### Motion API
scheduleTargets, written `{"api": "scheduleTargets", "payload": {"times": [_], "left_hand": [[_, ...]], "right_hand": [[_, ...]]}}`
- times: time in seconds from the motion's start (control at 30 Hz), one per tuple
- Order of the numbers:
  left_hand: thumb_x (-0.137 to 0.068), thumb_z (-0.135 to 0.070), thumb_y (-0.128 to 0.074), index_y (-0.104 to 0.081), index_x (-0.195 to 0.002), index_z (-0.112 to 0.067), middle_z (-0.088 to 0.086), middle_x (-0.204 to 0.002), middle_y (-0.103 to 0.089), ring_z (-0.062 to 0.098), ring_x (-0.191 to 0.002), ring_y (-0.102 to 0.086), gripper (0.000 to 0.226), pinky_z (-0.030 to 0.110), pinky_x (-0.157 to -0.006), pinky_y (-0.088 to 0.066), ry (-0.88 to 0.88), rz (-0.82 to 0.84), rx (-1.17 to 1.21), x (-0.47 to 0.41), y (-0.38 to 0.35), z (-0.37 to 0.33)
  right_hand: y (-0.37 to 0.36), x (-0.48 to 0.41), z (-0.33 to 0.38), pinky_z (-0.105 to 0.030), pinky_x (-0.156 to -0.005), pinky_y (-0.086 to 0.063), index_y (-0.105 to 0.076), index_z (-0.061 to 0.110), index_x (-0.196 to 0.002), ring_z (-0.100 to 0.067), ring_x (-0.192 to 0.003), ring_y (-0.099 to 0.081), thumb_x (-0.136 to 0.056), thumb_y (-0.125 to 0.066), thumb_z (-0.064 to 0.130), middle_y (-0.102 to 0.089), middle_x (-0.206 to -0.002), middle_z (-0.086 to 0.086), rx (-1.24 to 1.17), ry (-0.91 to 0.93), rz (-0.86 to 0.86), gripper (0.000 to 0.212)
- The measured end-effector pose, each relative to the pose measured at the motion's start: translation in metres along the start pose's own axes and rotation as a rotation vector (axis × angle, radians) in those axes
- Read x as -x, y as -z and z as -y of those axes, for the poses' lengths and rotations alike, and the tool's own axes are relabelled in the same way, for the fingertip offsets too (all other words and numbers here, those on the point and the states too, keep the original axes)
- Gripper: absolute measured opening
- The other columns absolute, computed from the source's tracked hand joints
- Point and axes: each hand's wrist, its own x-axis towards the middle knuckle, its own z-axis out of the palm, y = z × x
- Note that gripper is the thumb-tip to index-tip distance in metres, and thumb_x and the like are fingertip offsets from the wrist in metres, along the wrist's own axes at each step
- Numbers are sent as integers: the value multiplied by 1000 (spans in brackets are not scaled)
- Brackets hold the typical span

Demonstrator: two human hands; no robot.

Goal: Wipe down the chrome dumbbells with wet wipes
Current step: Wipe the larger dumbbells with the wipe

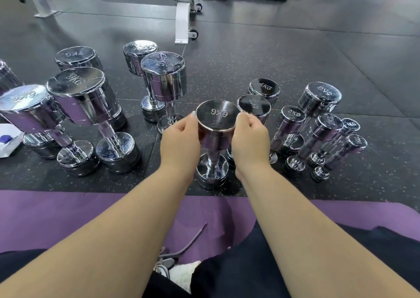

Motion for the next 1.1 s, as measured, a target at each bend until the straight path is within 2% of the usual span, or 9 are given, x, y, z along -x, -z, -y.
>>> {"api": "scheduleTargets", "payload": {"times": [0.13, 0.33, 0.43, 0.6, 0.7, 0.77, 0.9, 1.03, 1.1], "left_hand": [[-95, -39, -61, -75, -98, -36, -25, -84, -70, -8, -77, -60, 15, 11, -78, -46, -154, -72, -81, 6, 4, -4], [-100, -39, -49, -48, -55, -14, -11, -47, -42, 12, -51, -37, 52, 32, -58, -32, -151, -75, -305, 9, 6, 8], [-101, -36, -49, -76, -90, -17, -9, -87, -75, 11, -84, -64, 36, 27, -77, -43, -230, -100, -342, 16, 7, 6], [-101, -32, -44, -30, -55, -16, -7, -43, -33, 12, -50, -29, 51, 35, -57, -26, -164, -111, -289, 9, -5, -4], [-101, -33, -48, -69, -73, -23, -26, -65, -61, -3, -65, -47, 37, 20, -65, -37, -201, -113, -320, 14, 0, 0], [-101, -34, -48, -72, -88, -31, -35, -77, -56, -13, -71, -48, 27, 4, -67, -35, -195, -95, -309, 13, 0, -5], [-101, -37, -42, -32, -60, -16, -6, -49, -32, 11, -52, -31, 47, 32, -57, -27, -169, -69, -362, 11, -6, -3], [-103, -34, -41, -60, -78, -16, 1, -67, -59, 2, -64, -43, 36, 23, -63, -25, -288, -88, -439, 20, -2, 0], [-103, -35, -40, -52, -65, -18, -3, -57, -52, 4, -58, -42, 44, 27, -59, -25, -237, -69, -421, 15, -3, -4]], "right_hand": [[-2, -2, 0, -31, -56, -28, -47, 35, -42, -12, -52, -29, -93, -42, 24, -35, -40, 17, 0, -16, 10, 53], [-4, 0, 0, -29, -53, -24, -31, 25, -56, -7, -44, -28, -97, -36, 18, -34, -38, 16, 32, 17, -15, 42], [-5, 1, 2, -29, -53, -25, -30, 21, -59, -6, -44, -29, -98, -34, 17, -34, -38, 16, 60, 31, -6, 39], [-5, 2, 1, -19, -45, -29, -30, 20, -61, -6, -44, -30, -100, -31, 17, -35, -39, 15, 100, 86, -5, 39], [-4, 3, 1, -18, -47, -31, -31, 19, -62, -6, -45, -30, -101, -32, 18, -35, -48, 10, 123, 94, -17, 39], [-5, 1, 1, -18, -47, -30, -31, 19, -62, -5, -44, -31, -101, -31, 18, -34, -52, 8, 128, 102, -13, 39], [-5, 0, -2, -17, -45, -30, -30, 20, -62, -5, -44, -31, -101, -30, 19, -36, -42, 13, 120, 119, -2, 39], [-5, 0, -1, -20, -49, -29, -34, 22, -62, -6, -48, -34, -101, -30, 21, -39, -47, 11, 142, 97, -14, 39], [-6, 0, 0, -17, -48, -32, -35, 20, -63, -3, -46, -36, -102, -30, 19, -37, -53, 8, 129, 99, -9, 39]]}}
